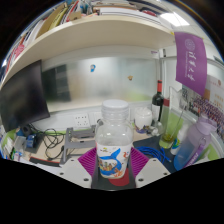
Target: Pour water
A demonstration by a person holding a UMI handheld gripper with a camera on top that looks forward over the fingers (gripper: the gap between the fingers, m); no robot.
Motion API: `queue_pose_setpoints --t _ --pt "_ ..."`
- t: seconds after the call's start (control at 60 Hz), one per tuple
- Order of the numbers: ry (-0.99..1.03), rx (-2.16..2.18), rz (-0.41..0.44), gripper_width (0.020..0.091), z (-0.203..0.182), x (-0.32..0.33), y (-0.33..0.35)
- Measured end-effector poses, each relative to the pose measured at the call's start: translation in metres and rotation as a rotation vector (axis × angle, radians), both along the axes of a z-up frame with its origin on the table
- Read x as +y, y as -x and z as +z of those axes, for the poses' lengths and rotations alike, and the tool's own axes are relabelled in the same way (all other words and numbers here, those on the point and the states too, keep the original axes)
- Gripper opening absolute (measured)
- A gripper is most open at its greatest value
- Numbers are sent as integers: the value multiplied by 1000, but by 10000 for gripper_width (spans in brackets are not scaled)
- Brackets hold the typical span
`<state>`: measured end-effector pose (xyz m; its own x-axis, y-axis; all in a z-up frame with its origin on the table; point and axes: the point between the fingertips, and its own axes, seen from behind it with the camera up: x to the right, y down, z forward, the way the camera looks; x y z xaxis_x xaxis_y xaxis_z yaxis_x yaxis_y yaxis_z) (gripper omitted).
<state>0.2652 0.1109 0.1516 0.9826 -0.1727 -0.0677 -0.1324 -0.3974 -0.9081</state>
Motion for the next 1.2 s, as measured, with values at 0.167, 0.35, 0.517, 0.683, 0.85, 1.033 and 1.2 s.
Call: queue_pose_setpoints --t 0.167,0.35,0.517,0.683,0.85,1.033,1.2 --pt "8 14 -6 442 -55 9 -21" --pt "-11 -20 46 449 -76 26 -22" --pt "-15 -62 125 455 -94 30 -8" --pt "-73 -10 97 496 -91 31 -13" --pt "-73 -41 101 772 -97 21 -16" --pt "-74 -53 124 826 -92 -17 -13" --pt "-65 -43 103 829 -45 -76 -27"
